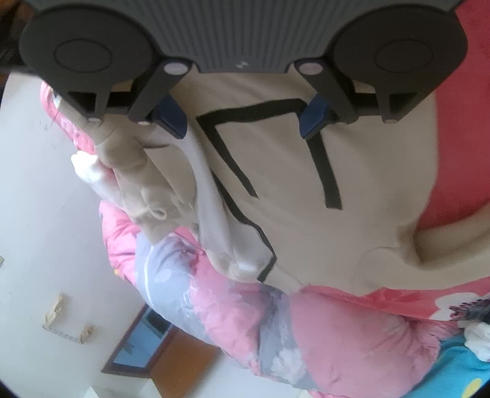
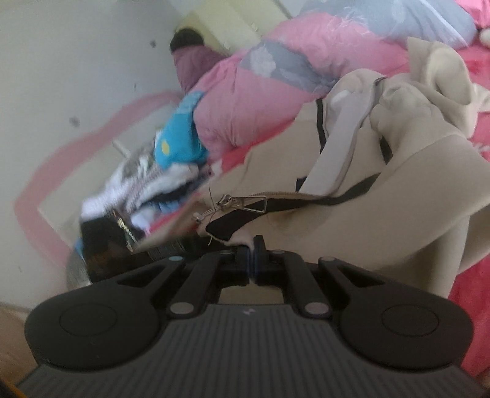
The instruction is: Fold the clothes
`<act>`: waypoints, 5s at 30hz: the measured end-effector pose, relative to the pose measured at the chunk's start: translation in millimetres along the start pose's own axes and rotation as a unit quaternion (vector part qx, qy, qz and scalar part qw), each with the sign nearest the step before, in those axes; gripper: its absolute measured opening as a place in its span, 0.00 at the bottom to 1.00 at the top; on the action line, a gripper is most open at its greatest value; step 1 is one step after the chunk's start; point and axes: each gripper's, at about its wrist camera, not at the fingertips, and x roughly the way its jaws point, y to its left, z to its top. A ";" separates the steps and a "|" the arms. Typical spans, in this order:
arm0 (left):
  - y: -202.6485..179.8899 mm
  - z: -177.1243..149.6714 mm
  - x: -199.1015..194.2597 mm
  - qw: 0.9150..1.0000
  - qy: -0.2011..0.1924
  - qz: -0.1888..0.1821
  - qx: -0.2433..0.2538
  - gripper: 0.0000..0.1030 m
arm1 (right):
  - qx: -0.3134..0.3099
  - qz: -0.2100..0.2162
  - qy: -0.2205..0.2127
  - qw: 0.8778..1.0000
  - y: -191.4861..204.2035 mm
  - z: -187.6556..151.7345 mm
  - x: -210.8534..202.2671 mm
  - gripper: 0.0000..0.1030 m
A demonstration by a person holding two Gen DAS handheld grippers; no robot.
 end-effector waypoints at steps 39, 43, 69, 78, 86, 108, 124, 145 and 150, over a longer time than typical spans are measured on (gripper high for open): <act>-18.2 -42.2 18.3 0.992 -0.015 -0.089 0.083 0.54 | 0.165 -0.067 -0.022 0.984 -66.0 176.8 58.1 0.43; -14.8 -43.1 19.8 0.992 -0.019 -0.097 0.083 0.50 | 0.262 -0.100 -0.036 0.959 -128.5 213.3 119.5 0.43; -6.3 -47.7 21.6 0.988 -0.015 -0.132 0.077 0.34 | -0.144 -0.246 -0.122 0.951 -53.6 294.5 219.1 0.05; -3.8 -45.5 21.2 0.987 -0.016 -0.144 0.071 0.34 | -0.219 -0.211 -0.015 0.952 -29.6 259.7 305.4 0.06; -4.1 -45.2 20.5 0.987 -0.016 -0.145 0.070 0.34 | -0.200 -0.137 0.053 0.969 -34.1 241.1 314.8 0.32; -11.8 -41.1 24.7 0.992 0.009 -0.110 0.066 0.35 | 0.254 -0.233 -0.112 0.932 -165.3 147.5 -52.4 0.58; -32.1 -30.1 25.6 0.993 0.039 -0.048 0.101 0.35 | 0.200 -0.222 -0.131 0.945 -211.4 165.1 19.0 0.06; -21.9 -30.3 29.2 0.994 0.030 -0.066 0.084 0.35 | 0.331 -0.329 -0.279 0.840 -293.3 198.7 -103.9 0.68; -23.4 -31.3 29.3 0.994 0.028 -0.061 0.086 0.36 | 0.327 -0.211 -0.204 0.899 -251.4 166.2 -88.0 0.68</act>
